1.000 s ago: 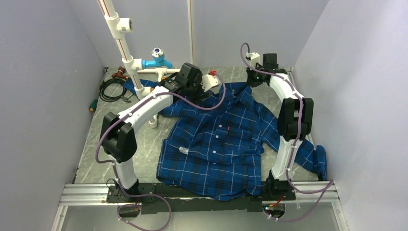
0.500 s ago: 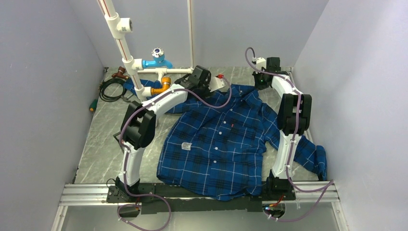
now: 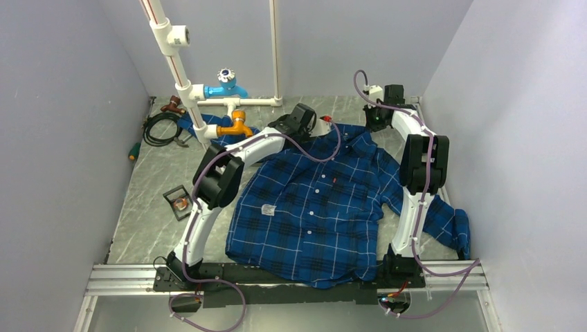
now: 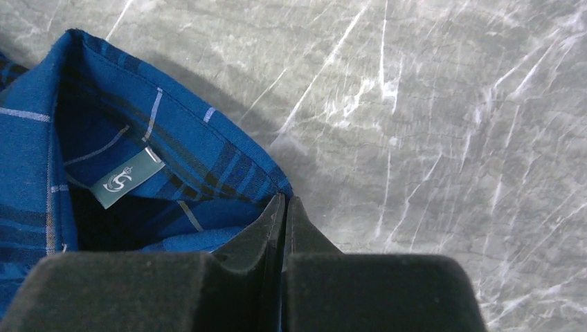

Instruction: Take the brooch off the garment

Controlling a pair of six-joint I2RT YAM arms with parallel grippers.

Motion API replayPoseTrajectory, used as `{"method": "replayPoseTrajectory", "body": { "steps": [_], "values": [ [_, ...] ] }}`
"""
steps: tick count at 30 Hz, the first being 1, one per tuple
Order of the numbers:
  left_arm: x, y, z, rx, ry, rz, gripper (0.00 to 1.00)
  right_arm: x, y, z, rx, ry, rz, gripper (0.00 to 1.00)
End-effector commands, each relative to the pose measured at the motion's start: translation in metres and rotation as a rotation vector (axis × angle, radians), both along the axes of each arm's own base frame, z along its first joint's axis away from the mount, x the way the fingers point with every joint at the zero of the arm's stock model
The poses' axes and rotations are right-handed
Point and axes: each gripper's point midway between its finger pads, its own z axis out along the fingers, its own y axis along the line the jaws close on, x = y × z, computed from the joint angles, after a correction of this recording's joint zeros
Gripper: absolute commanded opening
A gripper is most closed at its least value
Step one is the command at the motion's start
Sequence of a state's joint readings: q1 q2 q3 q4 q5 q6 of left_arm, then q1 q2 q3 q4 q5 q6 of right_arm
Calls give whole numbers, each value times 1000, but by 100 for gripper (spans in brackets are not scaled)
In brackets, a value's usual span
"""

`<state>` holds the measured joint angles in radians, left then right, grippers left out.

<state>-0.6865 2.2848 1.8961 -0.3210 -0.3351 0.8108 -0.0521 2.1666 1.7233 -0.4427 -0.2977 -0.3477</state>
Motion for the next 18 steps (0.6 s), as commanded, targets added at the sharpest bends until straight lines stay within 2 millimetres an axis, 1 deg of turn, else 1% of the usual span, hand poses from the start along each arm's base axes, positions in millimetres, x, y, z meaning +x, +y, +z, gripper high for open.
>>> {"method": "replayPoseTrajectory", "body": {
  "steps": [1,4,7,10,14,18],
  "values": [
    [5,4,42,23,-120,8,64,3,0,22,17,-57,13,0],
    [1,-1,34,81,-156,-3,66,3,0,21,22,-55,10,0],
    [5,2,22,92,-135,47,66,4,0,22,23,-58,6,0],
    [13,11,15,96,-136,92,66,5,-1,24,14,-65,7,0],
    [24,25,14,94,-139,129,65,8,-8,24,-5,-72,-5,0],
    [29,38,2,69,-80,147,65,13,-17,21,-13,-71,-24,0]
  ]
}}
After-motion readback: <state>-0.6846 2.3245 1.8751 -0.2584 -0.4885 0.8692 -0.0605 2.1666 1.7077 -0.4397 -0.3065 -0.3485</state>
